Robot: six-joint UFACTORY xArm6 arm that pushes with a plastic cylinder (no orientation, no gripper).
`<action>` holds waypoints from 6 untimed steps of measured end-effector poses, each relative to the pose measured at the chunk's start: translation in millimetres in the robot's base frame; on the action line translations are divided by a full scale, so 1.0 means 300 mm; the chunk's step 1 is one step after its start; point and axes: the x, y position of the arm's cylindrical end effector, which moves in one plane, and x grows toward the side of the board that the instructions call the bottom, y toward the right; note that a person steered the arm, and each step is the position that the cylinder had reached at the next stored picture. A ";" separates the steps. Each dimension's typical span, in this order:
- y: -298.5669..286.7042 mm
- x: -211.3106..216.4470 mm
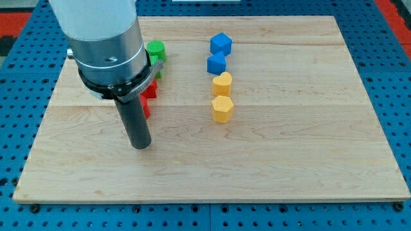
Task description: Point your arm below the red circle
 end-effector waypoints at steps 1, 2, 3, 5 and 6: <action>0.007 0.014; 0.009 0.022; -0.006 -0.001; 0.028 0.017; -0.095 -0.012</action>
